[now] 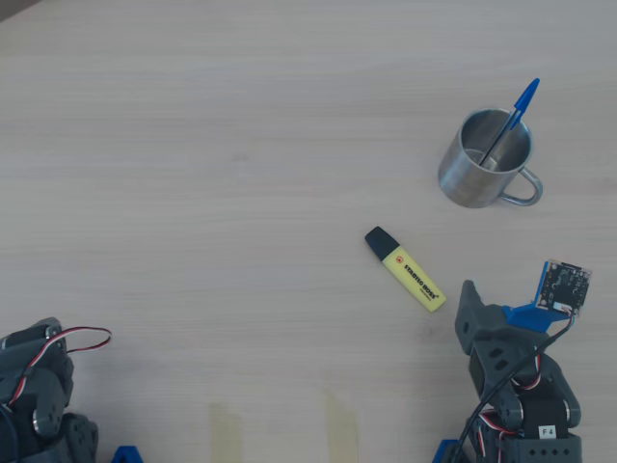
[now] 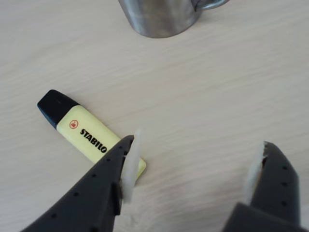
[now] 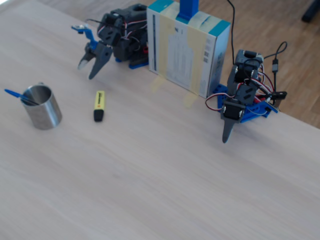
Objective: Grab the blue pen and put it in the silver cup.
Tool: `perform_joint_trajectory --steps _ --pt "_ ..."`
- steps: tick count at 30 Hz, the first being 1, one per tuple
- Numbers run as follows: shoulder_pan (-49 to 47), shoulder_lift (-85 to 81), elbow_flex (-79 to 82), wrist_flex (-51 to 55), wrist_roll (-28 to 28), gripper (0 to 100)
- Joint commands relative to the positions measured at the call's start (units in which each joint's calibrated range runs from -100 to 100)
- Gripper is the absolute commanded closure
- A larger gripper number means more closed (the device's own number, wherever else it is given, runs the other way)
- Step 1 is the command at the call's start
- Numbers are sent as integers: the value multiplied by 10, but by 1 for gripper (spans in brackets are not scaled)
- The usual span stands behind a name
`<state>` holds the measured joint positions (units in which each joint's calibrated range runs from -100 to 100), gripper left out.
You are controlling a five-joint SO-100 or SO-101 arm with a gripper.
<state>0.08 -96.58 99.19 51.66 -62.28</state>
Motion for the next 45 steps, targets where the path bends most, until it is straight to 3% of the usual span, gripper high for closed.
perform_joint_trajectory --steps 1,19,30,41,45 --pt "2 -10 6 19 -3 66" --pt "9 -11 6 202 -4 69" --pt "3 -11 6 226 -3 69" --pt "2 -11 6 229 0 79" --pt "2 -11 6 229 0 87"
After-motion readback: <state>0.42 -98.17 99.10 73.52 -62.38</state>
